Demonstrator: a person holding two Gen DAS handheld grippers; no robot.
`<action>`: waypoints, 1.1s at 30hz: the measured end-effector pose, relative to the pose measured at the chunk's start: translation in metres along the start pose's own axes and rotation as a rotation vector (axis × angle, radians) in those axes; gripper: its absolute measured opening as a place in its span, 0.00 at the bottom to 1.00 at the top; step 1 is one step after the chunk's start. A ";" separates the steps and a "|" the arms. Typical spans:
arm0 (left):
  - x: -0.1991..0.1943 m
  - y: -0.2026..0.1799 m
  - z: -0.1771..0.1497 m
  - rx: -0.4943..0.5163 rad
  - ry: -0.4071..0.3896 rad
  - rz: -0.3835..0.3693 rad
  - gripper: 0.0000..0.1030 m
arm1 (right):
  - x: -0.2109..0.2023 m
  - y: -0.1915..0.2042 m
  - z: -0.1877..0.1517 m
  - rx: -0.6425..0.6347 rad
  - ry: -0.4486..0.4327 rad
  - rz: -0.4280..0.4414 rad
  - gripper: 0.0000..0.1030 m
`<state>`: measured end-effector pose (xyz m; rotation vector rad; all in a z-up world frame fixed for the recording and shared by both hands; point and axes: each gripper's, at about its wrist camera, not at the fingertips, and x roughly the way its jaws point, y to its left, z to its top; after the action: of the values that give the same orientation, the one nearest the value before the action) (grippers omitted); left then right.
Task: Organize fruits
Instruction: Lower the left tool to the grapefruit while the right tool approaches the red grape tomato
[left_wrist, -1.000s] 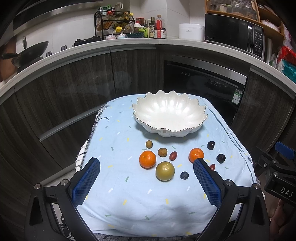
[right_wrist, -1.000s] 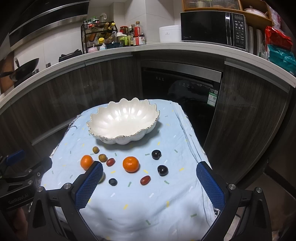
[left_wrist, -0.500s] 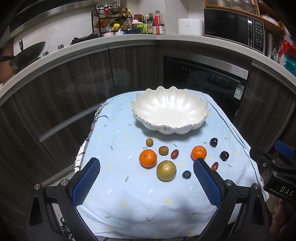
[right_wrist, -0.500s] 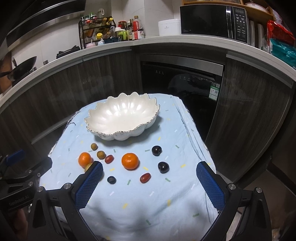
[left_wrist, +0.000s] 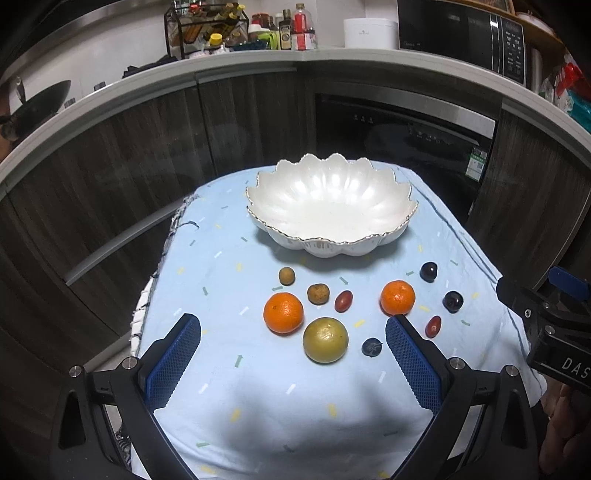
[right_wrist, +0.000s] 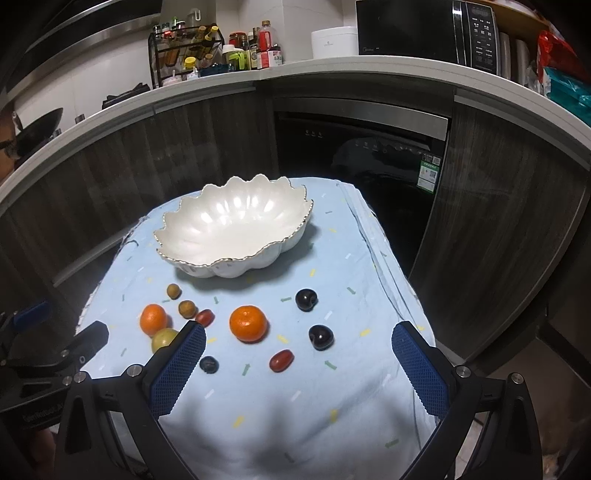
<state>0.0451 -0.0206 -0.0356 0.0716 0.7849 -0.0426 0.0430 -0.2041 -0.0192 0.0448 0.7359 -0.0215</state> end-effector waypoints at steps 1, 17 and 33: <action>0.003 0.000 0.000 0.000 0.004 -0.001 0.99 | 0.002 0.000 0.000 -0.001 0.002 -0.001 1.00; 0.052 -0.010 -0.004 0.023 0.075 -0.027 0.95 | 0.042 -0.001 -0.002 -0.019 0.032 -0.021 0.99; 0.094 -0.017 -0.019 0.044 0.134 -0.064 0.82 | 0.082 0.018 -0.024 -0.121 0.099 -0.018 0.78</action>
<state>0.0968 -0.0370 -0.1162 0.0919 0.9206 -0.1169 0.0885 -0.1853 -0.0912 -0.0769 0.8352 0.0083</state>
